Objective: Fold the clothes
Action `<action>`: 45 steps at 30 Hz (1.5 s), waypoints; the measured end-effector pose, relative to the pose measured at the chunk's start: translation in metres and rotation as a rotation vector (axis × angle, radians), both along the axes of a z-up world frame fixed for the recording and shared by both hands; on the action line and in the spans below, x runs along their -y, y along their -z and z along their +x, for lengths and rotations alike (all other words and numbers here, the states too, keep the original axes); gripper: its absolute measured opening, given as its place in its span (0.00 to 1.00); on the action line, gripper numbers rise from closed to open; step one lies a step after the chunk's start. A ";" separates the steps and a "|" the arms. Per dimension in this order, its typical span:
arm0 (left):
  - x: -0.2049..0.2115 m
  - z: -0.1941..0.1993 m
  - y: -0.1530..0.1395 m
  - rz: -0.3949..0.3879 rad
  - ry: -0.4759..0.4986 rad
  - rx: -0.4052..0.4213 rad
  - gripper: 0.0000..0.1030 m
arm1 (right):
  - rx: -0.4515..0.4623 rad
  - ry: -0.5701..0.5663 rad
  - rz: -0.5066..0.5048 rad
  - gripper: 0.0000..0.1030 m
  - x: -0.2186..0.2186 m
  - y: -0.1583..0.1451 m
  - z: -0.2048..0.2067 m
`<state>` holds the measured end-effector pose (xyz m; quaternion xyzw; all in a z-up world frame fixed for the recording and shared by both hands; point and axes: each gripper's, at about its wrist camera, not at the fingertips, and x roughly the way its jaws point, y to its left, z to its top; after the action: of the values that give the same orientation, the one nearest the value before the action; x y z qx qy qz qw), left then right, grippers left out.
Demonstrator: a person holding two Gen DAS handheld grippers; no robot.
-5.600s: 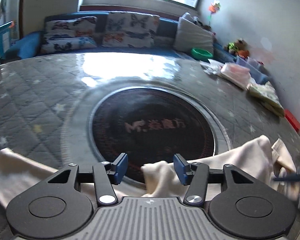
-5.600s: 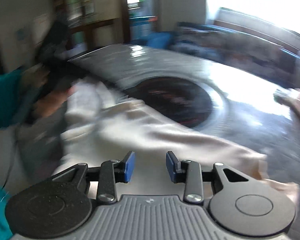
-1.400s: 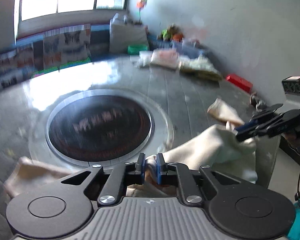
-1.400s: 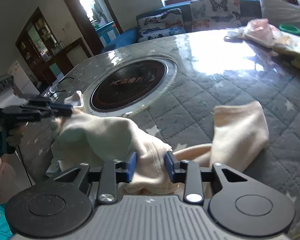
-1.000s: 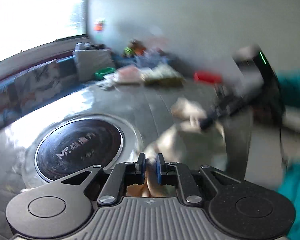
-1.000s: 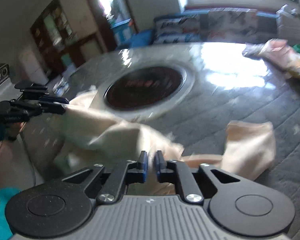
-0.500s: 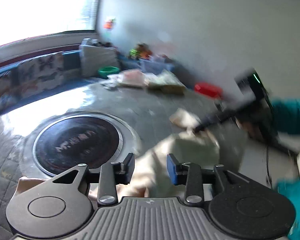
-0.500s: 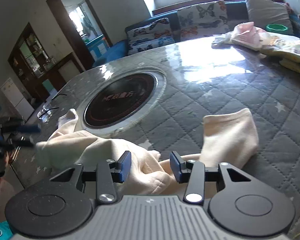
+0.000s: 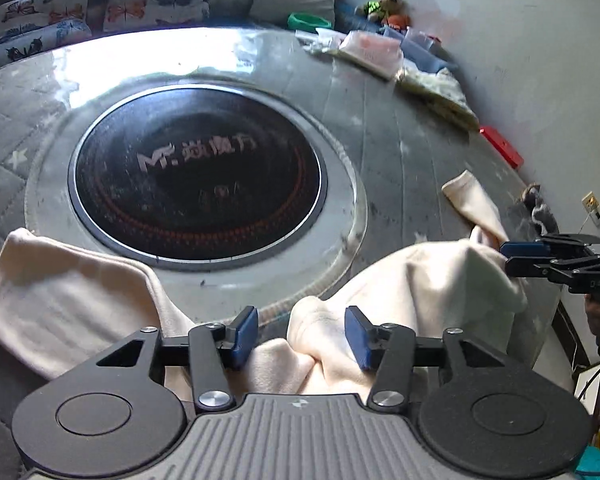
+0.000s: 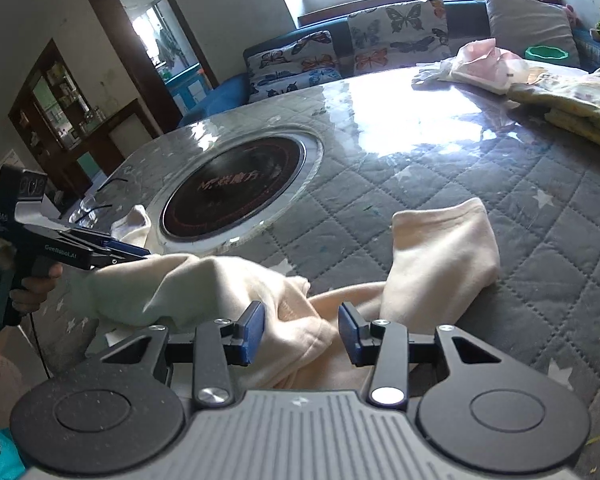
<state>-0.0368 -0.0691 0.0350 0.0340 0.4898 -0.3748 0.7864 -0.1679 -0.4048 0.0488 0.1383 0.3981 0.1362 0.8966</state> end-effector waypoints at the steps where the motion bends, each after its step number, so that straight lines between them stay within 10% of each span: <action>1: 0.000 -0.001 0.001 0.001 0.007 -0.003 0.50 | -0.005 -0.004 0.003 0.41 -0.001 0.001 0.000; 9: 0.000 -0.008 -0.001 -0.033 0.045 0.054 0.14 | -0.041 0.000 0.006 0.40 -0.004 0.008 -0.003; 14: -0.002 -0.012 -0.005 -0.047 0.043 0.105 0.11 | -0.044 0.032 0.036 0.40 0.004 0.006 -0.007; 18: -0.004 -0.015 -0.007 -0.056 0.029 0.138 0.10 | -0.072 0.018 0.067 0.20 0.001 0.014 -0.001; 25: -0.009 -0.014 -0.020 -0.049 -0.008 0.232 0.06 | 0.040 -0.019 -0.079 0.09 -0.013 -0.017 0.012; 45: 0.007 0.136 -0.026 0.180 -0.255 0.475 0.06 | 0.183 -0.091 -0.375 0.04 -0.082 -0.041 0.210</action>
<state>0.0996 -0.0757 0.0607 0.1288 0.3235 -0.2095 0.9137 0.0426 -0.3231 0.0893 -0.0621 0.3394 0.1119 0.9319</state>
